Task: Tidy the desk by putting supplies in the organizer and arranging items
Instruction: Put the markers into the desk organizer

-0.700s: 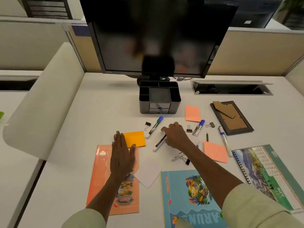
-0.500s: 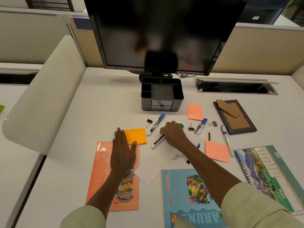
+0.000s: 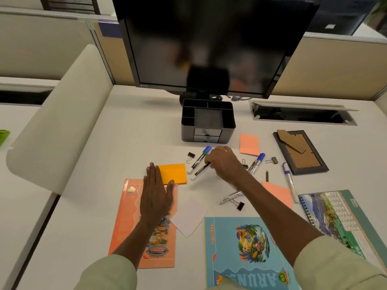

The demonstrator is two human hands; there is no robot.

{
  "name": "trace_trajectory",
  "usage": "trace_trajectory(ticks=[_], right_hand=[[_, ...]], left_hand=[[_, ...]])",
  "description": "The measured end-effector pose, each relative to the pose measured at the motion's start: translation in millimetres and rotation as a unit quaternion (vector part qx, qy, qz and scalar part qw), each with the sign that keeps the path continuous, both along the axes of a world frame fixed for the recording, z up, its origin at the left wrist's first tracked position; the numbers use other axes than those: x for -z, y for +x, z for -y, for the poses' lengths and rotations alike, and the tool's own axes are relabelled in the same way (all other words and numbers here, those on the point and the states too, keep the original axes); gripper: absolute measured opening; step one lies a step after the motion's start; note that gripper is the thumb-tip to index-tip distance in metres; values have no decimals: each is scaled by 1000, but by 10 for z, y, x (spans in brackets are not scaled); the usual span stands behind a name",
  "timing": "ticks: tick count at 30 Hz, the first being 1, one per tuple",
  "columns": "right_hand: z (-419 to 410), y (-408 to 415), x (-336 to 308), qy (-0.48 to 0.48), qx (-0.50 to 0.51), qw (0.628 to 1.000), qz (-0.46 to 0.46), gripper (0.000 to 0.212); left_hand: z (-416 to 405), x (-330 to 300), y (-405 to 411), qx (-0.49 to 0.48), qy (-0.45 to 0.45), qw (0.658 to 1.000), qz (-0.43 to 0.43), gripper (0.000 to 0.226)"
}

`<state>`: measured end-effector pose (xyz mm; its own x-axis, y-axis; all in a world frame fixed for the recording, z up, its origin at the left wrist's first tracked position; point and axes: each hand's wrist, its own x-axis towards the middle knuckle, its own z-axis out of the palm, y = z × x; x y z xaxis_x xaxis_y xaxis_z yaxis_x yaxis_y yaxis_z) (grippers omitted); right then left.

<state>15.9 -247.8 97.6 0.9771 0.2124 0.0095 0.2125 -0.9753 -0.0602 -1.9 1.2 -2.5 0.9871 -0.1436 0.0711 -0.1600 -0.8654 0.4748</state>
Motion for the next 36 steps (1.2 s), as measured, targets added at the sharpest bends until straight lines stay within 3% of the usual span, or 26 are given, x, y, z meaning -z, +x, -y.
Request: trace_trajectory(ticks=[10, 15, 20, 28, 36], right_hand=[[455, 130, -589, 126, 62, 989, 48, 21], [692, 368, -856, 173, 132, 975, 50, 13], [831, 576, -1086, 173, 182, 964, 89, 14], [930, 954, -893, 118, 196, 971, 75, 17], [815, 1190, -642, 162, 245, 956, 19, 21]], left_hand=[[-9, 12, 0, 5, 15, 1000, 6, 80], [-8, 8, 2, 3, 14, 1000, 4, 81], [-7, 11, 9, 1, 11, 1000, -1, 81], [1, 13, 8, 2, 14, 1000, -3, 83], [-2, -3, -8, -4, 15, 1000, -2, 83]])
